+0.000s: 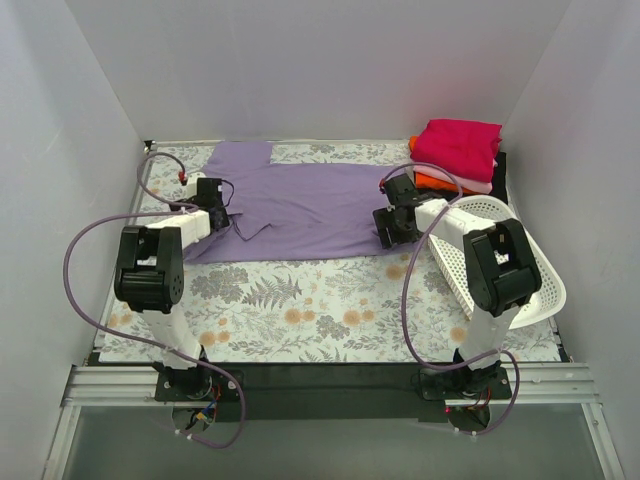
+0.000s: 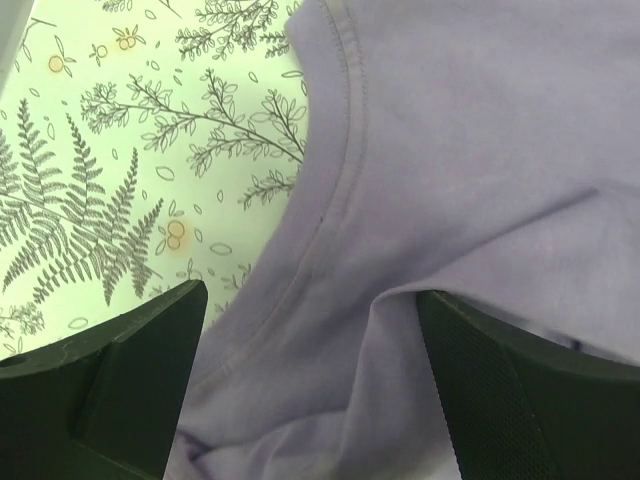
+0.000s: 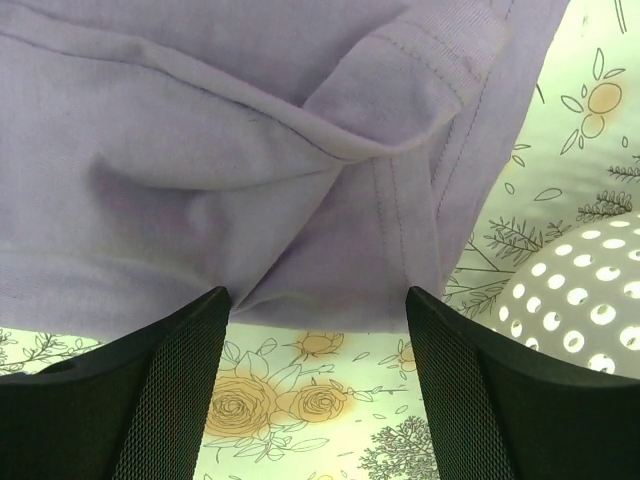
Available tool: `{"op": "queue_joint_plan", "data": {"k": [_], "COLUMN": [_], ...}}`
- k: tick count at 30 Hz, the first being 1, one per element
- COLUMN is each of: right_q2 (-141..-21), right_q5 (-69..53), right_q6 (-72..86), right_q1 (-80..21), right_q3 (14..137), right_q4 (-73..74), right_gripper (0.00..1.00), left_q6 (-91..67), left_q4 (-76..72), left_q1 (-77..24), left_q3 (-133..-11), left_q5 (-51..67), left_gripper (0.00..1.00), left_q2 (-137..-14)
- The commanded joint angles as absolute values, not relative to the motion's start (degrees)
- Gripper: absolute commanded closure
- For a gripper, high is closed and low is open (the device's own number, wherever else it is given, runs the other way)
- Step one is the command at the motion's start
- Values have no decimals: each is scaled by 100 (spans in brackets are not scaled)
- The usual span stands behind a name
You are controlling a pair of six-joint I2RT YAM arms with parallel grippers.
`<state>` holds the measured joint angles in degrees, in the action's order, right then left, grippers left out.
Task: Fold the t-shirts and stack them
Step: Fold the tshirt
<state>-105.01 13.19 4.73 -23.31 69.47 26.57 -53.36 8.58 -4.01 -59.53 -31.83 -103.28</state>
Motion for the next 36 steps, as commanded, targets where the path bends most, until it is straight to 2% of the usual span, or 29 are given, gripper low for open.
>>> {"op": "queue_joint_plan", "data": {"k": [1, 15, 25, 31, 36], "right_q2": [-10204, -10178, -9914, -9782, -9852], "right_q5": [1345, 906, 44, 289, 1116], "right_q6": [545, 677, 764, 888, 870], "right_q1": [-2320, -2382, -2724, -2979, -2962], "right_q3": [6742, 5942, 5485, 5300, 5773], "right_q4": [2523, 2320, 2355, 2470, 2689], "right_gripper": [35, 36, 36, 36, 36], "left_q6": [-4975, -4711, -4570, -4483, -4684], "left_q4": [747, 615, 404, 255, 290], "left_q1": [-396, -246, -9, 202, 185], "left_q3": [-6310, -6951, -7277, -7356, -7138], "left_q5": [-3849, -3683, -3489, -3516, -3112], "left_gripper": [20, 18, 18, 18, 18], "left_q2": [-10529, -10977, -11267, -11171, -10593]}}
